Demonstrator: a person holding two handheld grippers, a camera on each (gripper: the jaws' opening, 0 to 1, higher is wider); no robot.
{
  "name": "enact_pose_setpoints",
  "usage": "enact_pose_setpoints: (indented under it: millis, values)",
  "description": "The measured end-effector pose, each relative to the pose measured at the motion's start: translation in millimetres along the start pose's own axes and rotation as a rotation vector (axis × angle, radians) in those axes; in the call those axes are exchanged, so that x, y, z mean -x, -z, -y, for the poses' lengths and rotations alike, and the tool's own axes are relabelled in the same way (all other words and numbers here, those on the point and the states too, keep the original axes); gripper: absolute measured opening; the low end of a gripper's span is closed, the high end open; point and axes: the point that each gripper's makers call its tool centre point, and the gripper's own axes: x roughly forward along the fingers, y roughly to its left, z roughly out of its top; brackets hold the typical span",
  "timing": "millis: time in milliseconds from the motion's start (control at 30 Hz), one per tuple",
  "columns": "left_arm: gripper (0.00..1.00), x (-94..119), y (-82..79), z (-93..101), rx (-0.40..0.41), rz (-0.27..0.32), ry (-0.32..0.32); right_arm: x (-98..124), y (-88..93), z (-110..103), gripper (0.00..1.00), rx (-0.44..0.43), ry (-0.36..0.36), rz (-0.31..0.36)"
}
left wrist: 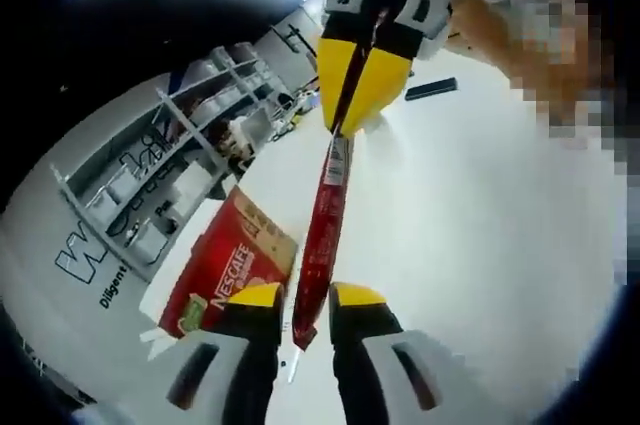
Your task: Tear open the coffee pouch, take out the coffee, and pour the coffee from the pouch into the cup
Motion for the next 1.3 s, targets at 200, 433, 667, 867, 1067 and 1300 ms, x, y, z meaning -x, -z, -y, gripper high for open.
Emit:
enact_pose_setpoints:
  millis: [200, 433, 667, 867, 1067, 1300]
  values:
    - [0.22, -3.4, -3.6, 1.5, -0.003, 0.024, 0.009, 3.8, -0.1, -0.2, 0.01, 0.054, -0.009, 0.011]
    - [0.14, -6.4, -6.3, 2.1, 0.066, -0.005, 0.010, 6.9, -1.6, 10.1, 0.03, 0.034, 0.027, 0.036]
    - [0.13, 3.6, -8.2, -3.7, 0.127, 0.026, 0.005, 13.1, -8.2, 28.1, 0.29, -0.028, 0.061, 0.181]
    - [0.13, 17.9, -31.8, -11.5, 0.211, 0.182, -0.003, 13.5, -20.8, 32.5, 0.37, -0.233, -0.014, 0.421]
    - [0.13, 29.7, -58.0, -6.3, 0.336, 0.356, 0.093, 12.4, -32.3, 23.9, 0.32, -0.345, -0.118, 0.596]
    - [0.13, 44.3, -77.0, 4.0, 0.563, 0.486, 0.267, 17.4, -44.7, 23.2, 0.28, -0.503, -0.215, 0.756]
